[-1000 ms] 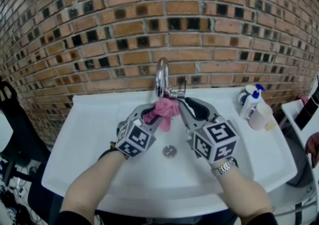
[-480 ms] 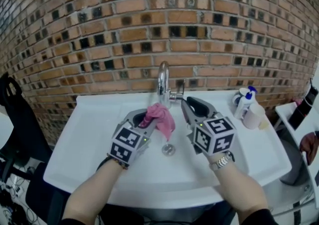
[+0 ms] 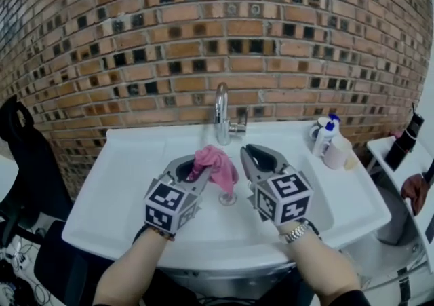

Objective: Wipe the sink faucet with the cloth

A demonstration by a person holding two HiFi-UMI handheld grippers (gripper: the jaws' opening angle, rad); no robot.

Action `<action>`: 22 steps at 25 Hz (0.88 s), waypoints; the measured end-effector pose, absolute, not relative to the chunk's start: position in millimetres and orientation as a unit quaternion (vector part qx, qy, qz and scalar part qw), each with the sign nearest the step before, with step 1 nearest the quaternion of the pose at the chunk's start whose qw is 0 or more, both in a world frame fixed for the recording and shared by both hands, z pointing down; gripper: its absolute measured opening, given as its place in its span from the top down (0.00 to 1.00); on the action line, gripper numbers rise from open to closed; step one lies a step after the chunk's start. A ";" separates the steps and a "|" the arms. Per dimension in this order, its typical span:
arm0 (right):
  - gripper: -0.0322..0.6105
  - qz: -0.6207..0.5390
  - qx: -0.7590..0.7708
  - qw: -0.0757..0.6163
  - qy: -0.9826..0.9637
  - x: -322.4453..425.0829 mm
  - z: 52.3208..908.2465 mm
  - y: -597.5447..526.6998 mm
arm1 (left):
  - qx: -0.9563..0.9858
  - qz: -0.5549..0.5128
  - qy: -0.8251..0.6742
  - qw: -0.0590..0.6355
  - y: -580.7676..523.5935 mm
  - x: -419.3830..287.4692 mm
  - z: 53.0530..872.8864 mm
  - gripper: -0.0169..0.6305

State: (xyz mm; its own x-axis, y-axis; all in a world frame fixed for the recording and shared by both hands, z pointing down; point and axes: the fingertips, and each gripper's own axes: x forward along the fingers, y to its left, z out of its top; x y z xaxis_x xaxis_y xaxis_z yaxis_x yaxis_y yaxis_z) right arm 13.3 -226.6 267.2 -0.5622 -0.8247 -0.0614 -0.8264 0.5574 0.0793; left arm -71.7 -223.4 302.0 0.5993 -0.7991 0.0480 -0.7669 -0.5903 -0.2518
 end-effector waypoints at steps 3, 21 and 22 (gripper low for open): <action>0.88 0.090 -0.478 -0.012 0.873 5.3 279.3 -217.9 | -0.888 -0.061 0.443 0.103 -215.8 -74.3 306.5 0.84; 0.93 0.066 -0.483 -0.001 0.873 12.6 283.7 -204.9 | -0.878 -0.059 0.464 0.101 -210.0 -84.9 294.9 0.84; 0.93 0.066 -0.482 0.001 0.874 12.6 279.6 -199.1 | -0.878 -0.058 0.463 0.103 -203.9 -84.5 288.4 0.84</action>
